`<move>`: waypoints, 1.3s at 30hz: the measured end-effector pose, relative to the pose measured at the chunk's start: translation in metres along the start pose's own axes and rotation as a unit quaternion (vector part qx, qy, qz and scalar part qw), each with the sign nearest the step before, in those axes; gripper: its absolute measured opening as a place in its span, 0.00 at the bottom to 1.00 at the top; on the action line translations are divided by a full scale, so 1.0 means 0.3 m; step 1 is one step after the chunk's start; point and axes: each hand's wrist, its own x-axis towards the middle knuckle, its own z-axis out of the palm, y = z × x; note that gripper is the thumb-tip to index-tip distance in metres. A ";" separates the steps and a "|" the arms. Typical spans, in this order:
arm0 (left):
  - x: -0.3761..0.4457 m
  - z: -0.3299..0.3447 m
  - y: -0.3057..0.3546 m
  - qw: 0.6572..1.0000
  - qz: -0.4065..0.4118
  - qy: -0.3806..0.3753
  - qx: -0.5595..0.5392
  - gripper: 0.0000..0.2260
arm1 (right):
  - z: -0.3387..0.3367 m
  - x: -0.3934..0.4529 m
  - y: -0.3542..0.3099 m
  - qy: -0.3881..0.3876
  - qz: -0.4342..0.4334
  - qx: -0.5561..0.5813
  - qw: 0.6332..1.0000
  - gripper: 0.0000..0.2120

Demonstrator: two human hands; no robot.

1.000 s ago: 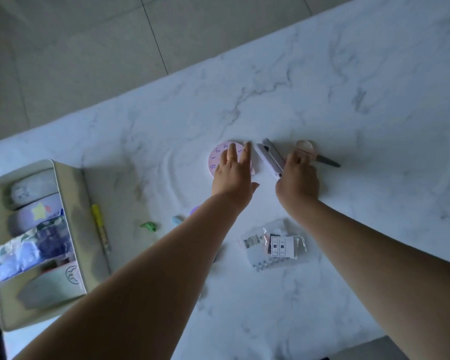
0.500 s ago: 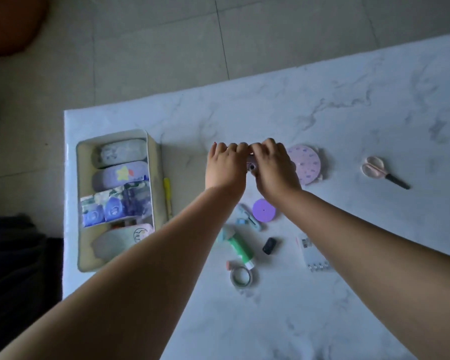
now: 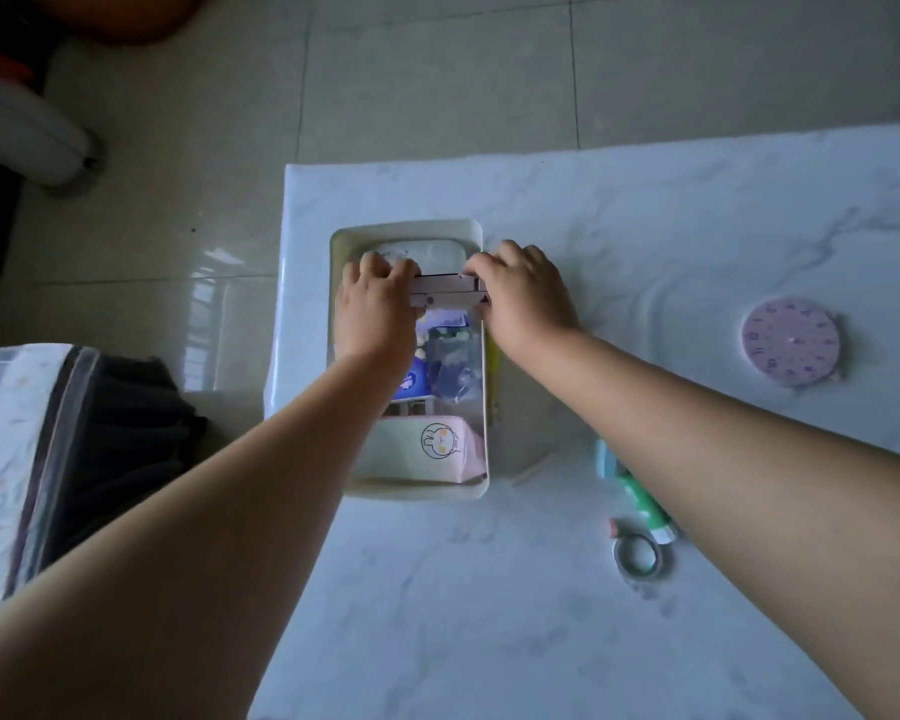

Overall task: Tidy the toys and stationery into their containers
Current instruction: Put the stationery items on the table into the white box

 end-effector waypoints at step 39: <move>-0.245 0.338 0.811 0.938 0.187 -0.282 -0.078 0.30 | -0.092 -0.390 0.842 0.011 0.286 -0.022 0.958 0.23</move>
